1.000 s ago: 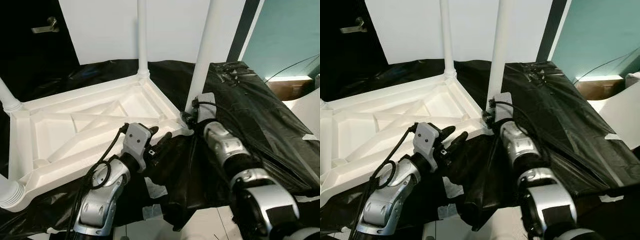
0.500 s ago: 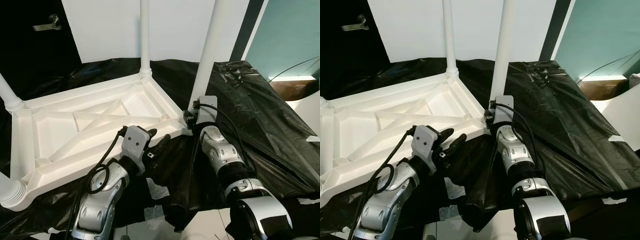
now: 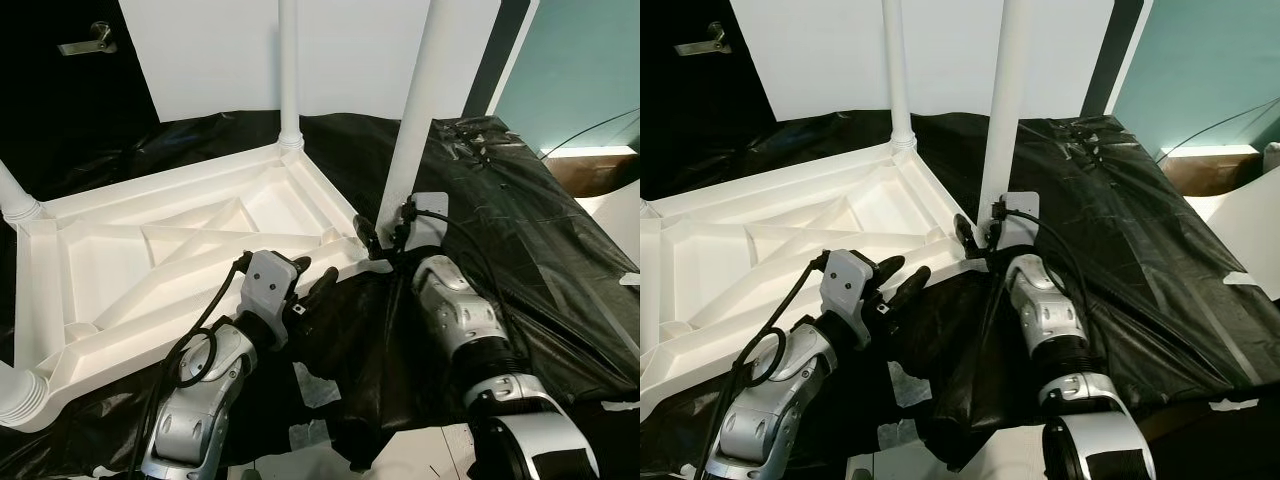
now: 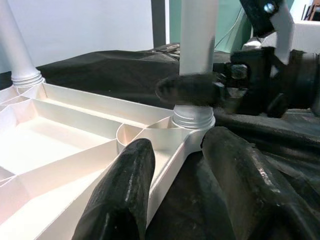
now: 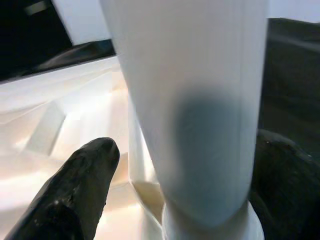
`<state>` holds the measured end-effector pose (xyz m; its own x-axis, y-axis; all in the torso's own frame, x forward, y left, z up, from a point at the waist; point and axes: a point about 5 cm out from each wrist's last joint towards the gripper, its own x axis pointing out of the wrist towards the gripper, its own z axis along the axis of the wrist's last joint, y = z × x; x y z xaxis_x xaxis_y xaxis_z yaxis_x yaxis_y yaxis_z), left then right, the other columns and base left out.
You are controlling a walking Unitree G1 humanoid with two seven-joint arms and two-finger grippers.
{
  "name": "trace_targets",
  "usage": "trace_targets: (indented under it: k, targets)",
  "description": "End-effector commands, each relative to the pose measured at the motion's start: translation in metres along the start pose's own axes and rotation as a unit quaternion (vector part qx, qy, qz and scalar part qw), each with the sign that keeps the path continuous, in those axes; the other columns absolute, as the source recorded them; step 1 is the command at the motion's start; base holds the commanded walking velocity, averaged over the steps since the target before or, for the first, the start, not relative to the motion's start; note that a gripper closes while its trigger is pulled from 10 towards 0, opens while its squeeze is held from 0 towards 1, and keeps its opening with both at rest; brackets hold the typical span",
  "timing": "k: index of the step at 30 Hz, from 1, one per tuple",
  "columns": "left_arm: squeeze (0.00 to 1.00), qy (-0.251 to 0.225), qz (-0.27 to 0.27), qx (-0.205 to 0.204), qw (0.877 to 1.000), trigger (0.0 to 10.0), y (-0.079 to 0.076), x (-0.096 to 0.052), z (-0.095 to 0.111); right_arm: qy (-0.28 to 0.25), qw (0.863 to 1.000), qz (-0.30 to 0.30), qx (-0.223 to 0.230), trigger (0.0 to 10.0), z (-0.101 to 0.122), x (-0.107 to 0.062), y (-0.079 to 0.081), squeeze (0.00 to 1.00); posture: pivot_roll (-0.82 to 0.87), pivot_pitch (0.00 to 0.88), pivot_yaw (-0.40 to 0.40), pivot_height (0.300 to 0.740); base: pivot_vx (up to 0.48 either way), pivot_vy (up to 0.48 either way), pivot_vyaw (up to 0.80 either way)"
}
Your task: Building children table
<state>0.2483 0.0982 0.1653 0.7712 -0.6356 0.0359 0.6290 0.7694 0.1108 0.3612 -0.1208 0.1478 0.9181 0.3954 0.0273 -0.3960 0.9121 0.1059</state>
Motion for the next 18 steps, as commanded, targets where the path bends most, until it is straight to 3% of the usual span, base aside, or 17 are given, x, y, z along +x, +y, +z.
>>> trace_targets:
  k: [1, 4, 5, 7, 11, 14, 18]
  targets:
    - [0.00, 0.002, 0.019, 0.004, 1.000, 10.0, 0.000, -0.002, 0.000, 0.007, 1.000, 0.020, -0.002, 10.0, -0.004, -0.003, -0.004, 0.24, 0.13, 0.007, -0.061, 0.740, 0.000, 0.000, 0.00]
    - [0.00, 0.003, 0.019, 0.006, 1.000, 10.0, 0.000, -0.002, 0.000, 0.015, 0.999, 0.043, -0.015, 10.0, -0.004, -0.006, -0.010, 0.24, 0.13, 0.007, -0.061, 0.740, 0.000, 0.000, 0.00]
    - [0.00, 0.003, 0.019, 0.007, 1.000, 10.0, 0.000, -0.003, -0.001, 0.021, 0.997, 0.069, -0.040, 10.0, -0.001, -0.008, -0.019, 0.00, 0.13, 0.000, -0.064, 0.740, 0.000, 0.000, 0.00]
    - [0.00, 0.004, 0.019, 0.010, 1.000, 10.0, -0.001, -0.005, -0.002, 0.035, 0.991, 0.110, -0.073, 10.0, 0.006, -0.009, -0.032, 0.00, 0.13, 0.000, -0.064, 0.740, 0.000, 0.000, 0.00]
    - [0.00, 0.005, 0.018, 0.011, 1.000, 10.0, -0.001, -0.005, -0.003, 0.049, 0.985, 0.138, -0.095, 10.0, 0.011, -0.009, -0.040, 0.00, 0.13, 0.000, -0.065, 0.740, 0.000, 0.000, 0.00]
    - [0.00, 0.005, 0.018, 0.012, 1.000, 10.0, -0.001, -0.004, -0.003, 0.063, 0.980, 0.154, -0.107, 10.0, 0.013, -0.008, -0.043, 0.00, 0.13, 0.000, -0.064, 0.740, 0.000, 0.000, 0.00]
    - [0.00, -0.001, 0.023, 0.015, 1.000, 10.0, 0.003, -0.001, 0.000, 0.108, 0.962, 0.206, -0.142, 10.0, 0.013, -0.002, -0.039, 0.00, 0.15, 0.000, -0.065, 0.740, 0.000, 0.000, 0.00]
